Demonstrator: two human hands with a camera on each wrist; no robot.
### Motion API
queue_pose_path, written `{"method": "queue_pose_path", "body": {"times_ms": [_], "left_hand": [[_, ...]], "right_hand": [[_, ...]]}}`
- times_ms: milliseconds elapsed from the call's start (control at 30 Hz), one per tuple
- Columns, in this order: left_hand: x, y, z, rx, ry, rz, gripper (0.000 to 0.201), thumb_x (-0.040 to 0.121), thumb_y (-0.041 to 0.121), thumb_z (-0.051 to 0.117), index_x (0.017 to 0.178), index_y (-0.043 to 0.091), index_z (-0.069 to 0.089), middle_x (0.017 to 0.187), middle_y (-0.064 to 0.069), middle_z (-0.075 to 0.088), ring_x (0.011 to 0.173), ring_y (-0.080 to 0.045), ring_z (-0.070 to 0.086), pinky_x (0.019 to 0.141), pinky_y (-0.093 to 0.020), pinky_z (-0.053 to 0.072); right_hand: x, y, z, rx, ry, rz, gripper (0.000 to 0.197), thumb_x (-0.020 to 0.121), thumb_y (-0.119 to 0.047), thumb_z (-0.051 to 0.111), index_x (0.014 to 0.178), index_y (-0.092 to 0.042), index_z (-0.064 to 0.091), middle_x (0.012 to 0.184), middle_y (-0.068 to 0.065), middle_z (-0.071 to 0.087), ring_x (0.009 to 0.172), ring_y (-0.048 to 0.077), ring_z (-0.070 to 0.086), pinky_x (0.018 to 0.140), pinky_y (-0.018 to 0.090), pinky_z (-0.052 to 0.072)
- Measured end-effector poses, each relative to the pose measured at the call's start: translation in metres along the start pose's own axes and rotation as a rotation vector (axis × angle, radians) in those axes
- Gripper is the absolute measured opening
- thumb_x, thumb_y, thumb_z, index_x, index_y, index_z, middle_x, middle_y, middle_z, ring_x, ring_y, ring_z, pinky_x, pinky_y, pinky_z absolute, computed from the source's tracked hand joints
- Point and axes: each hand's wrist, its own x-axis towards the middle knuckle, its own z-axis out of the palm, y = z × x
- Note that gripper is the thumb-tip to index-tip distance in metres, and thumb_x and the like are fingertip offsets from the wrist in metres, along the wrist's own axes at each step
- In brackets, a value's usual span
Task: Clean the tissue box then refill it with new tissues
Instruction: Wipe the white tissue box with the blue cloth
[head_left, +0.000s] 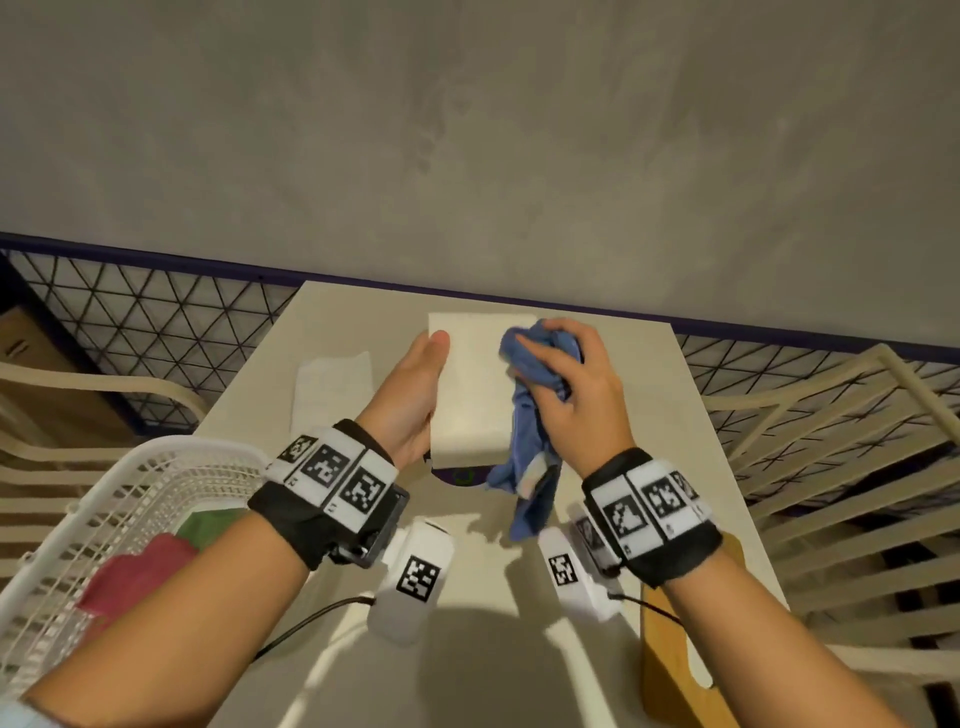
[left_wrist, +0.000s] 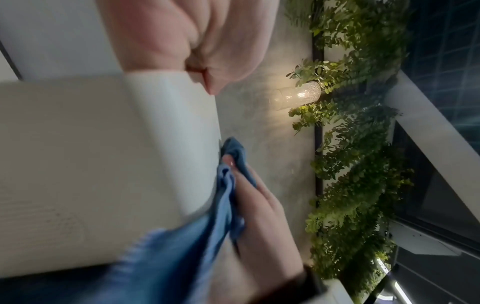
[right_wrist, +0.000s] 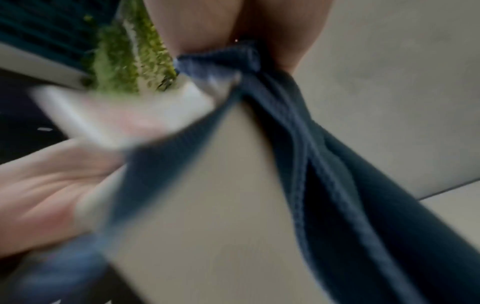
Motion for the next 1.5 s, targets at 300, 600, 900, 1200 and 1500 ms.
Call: {"method": "queue_pose_path", "body": {"times_ms": [300, 600, 900, 1200, 1500], "left_hand": [[0.001, -0.008, 0.003, 0.125, 0.072, -0.006, 0.065, 0.096, 0.052, 0.02, 0.068, 0.021, 0.071, 0.069, 0.005, 0.074, 0.07, 0.0, 0.069, 0.071, -0.012, 0.053], [0.006, -0.01, 0.009, 0.144, 0.078, 0.111, 0.067, 0.092, 0.06, 0.014, 0.113, 0.018, 0.062, 0.115, -0.008, 0.067, 0.106, -0.013, 0.063, 0.096, -0.029, 0.047], [0.001, -0.014, 0.0, 0.402, 0.031, 0.327, 0.047, 0.089, 0.06, 0.03, 0.112, 0.029, 0.055, 0.109, 0.006, 0.063, 0.101, -0.004, 0.059, 0.09, -0.015, 0.046], [-0.012, -0.008, -0.017, 0.499, -0.055, 0.372, 0.019, 0.094, 0.027, 0.043, 0.081, 0.016, 0.052, 0.073, 0.001, 0.06, 0.067, -0.008, 0.057, 0.06, -0.019, 0.045], [-0.016, -0.002, 0.008, 0.549, -0.197, 0.554, 0.022, 0.088, 0.031, 0.054, 0.067, 0.033, 0.054, 0.055, 0.025, 0.058, 0.055, 0.01, 0.052, 0.057, -0.004, 0.037]], "right_hand": [[-0.01, -0.033, 0.014, -0.739, -0.265, -0.453, 0.048, 0.073, -0.028, 0.036, 0.106, -0.017, 0.069, 0.1, 0.004, 0.068, 0.077, 0.032, 0.061, 0.067, 0.034, 0.051], [0.009, -0.031, 0.028, -0.753, -0.198, -0.279, 0.043, 0.078, -0.023, 0.051, 0.12, -0.018, 0.059, 0.115, 0.007, 0.063, 0.095, 0.036, 0.05, 0.073, 0.039, 0.051], [0.041, -0.021, 0.011, -0.546, -0.414, -0.039, 0.042, 0.09, -0.029, 0.032, 0.127, -0.026, 0.053, 0.127, 0.005, 0.048, 0.101, 0.033, 0.043, 0.091, 0.039, 0.037], [0.032, -0.008, -0.012, 0.259, -0.346, 0.575, 0.02, 0.092, -0.018, 0.051, 0.073, -0.014, 0.054, 0.08, 0.007, 0.052, 0.074, 0.013, 0.051, 0.072, 0.026, 0.038], [0.016, 0.013, -0.027, 0.899, -0.117, 0.919, 0.07, 0.073, -0.04, 0.069, 0.133, -0.012, 0.046, 0.129, 0.013, 0.055, 0.116, 0.03, 0.053, 0.103, 0.046, 0.039]]}}
